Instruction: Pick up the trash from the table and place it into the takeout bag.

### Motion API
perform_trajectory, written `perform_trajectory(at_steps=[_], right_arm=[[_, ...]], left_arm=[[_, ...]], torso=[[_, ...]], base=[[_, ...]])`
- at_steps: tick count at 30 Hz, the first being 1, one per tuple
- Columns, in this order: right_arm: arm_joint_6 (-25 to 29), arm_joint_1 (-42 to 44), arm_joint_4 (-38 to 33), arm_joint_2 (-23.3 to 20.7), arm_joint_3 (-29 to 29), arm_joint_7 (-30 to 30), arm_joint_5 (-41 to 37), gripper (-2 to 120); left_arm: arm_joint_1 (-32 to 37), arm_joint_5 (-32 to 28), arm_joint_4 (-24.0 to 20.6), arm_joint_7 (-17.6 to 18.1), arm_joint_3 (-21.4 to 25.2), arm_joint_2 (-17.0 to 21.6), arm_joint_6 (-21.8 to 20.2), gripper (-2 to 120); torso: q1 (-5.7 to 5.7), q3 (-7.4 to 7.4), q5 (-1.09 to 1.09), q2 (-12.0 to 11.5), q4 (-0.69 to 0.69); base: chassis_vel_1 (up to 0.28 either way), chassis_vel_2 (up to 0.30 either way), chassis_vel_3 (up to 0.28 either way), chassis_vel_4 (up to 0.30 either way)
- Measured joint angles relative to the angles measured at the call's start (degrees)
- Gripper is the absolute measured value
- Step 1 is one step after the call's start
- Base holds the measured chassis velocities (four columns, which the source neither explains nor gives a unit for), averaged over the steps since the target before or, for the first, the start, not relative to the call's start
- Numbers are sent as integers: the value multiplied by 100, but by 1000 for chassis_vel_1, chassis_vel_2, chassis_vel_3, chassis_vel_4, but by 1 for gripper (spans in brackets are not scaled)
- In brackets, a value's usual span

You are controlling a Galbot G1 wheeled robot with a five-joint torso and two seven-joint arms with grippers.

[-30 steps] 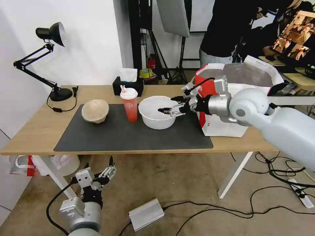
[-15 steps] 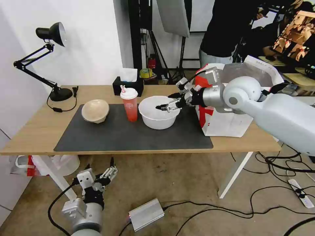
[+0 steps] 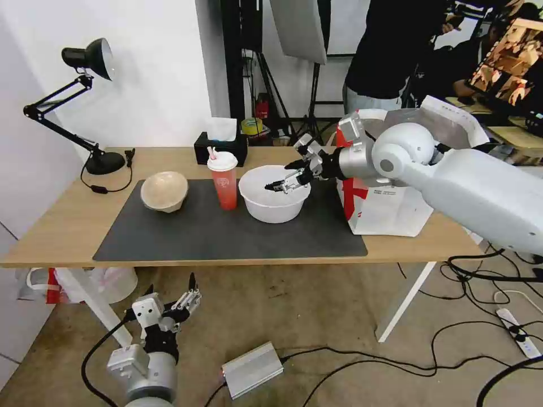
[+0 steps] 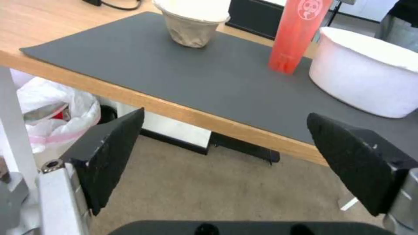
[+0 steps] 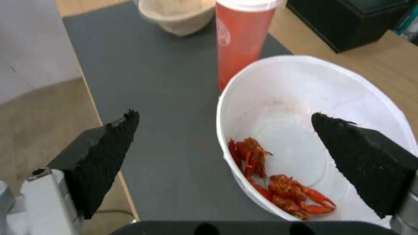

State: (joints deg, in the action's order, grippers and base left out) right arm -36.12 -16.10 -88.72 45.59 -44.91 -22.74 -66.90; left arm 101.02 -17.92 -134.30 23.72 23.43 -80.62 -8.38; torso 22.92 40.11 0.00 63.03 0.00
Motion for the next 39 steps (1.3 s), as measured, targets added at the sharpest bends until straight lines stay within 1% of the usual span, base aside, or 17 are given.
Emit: perform_trajectory(at_steps=[6, 11, 15, 19, 26, 31, 39], right_arm=[[215, -43, 231, 128, -237, -430, 494, 100], [294, -33, 350, 199, -308, -651, 695, 100], [327, -32, 417, 212, -327, -791, 751, 100], [398, -88, 665, 280, -353, -1093, 860, 100], [552, -139, 853, 327, -514, -1279, 897, 100], [739, -210, 1047, 374, -704, -1508, 908, 100], [852, -251, 1295, 502, -768, -1776, 948, 100]], left_arm=[[-13, 65, 3, -1, -43, -98, 32, 100], [14, 130, 12, -6, -56, -166, 83, 100], [35, 155, 20, -8, -56, -186, 92, 100], [71, 188, 34, -10, -45, -194, 120, 100], [28, 192, 36, -15, -55, -206, 133, 100], [-71, 217, 144, -22, -158, -266, 177, 100], [-108, 238, 203, -28, -209, -245, 197, 100]], torso=[[0, 0, 0, 0, 0], [0, 0, 0, 0, 0], [0, 0, 1, 0, 0], [0, 0, 0, 0, 0], [0, 0, 0, 0, 0], [0, 0, 0, 0, 0], [0, 0, 0, 0, 0]], base=[[0, 0, 0, 0], [0, 0, 0, 0], [0, 0, 0, 0], [0, 0, 0, 0], [0, 0, 0, 0], [0, 0, 0, 0], [0, 0, 0, 0]])
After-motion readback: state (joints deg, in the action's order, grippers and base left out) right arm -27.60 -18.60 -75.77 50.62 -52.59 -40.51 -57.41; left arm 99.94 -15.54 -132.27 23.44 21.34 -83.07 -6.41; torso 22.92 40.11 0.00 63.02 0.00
